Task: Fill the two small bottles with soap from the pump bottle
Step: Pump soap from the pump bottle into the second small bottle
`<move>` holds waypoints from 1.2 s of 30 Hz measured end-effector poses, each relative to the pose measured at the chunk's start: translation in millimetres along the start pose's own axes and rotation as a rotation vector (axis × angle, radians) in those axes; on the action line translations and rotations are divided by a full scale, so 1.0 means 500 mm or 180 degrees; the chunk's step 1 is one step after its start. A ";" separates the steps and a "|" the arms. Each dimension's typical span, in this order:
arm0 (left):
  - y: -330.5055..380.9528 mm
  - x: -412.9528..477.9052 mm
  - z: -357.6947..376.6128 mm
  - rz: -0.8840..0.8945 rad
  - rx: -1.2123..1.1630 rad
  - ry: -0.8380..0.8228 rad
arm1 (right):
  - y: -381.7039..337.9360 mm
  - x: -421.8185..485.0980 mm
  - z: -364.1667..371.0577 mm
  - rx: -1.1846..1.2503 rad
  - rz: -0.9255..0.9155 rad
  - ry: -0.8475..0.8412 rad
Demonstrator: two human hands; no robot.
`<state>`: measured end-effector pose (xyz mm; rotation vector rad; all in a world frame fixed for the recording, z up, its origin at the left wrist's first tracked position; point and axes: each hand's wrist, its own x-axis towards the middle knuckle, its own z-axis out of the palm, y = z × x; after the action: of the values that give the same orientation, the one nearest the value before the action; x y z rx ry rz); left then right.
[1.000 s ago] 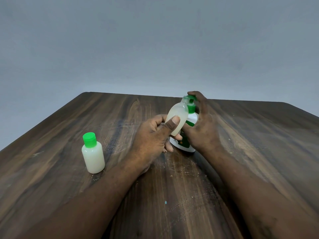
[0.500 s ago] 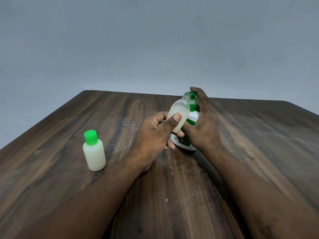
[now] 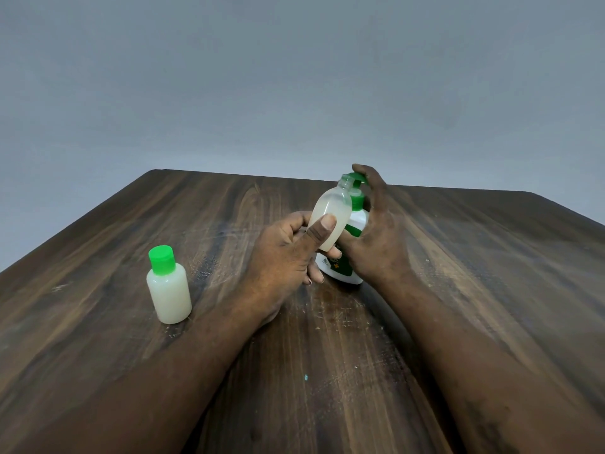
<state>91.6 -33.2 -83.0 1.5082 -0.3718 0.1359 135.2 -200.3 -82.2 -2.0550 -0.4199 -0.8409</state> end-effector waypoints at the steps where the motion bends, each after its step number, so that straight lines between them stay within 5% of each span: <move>1: -0.001 0.001 0.000 -0.0003 -0.0034 -0.0004 | -0.001 0.000 -0.001 0.0024 0.0007 -0.0001; 36: -0.005 -0.003 -0.001 -0.0051 0.0005 -0.0028 | 0.009 -0.001 0.002 0.0084 -0.0001 0.0049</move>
<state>90.9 -32.8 -86.0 1.5133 -0.3668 0.1168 137.9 -202.3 -85.5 -2.0231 -0.4207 -0.8466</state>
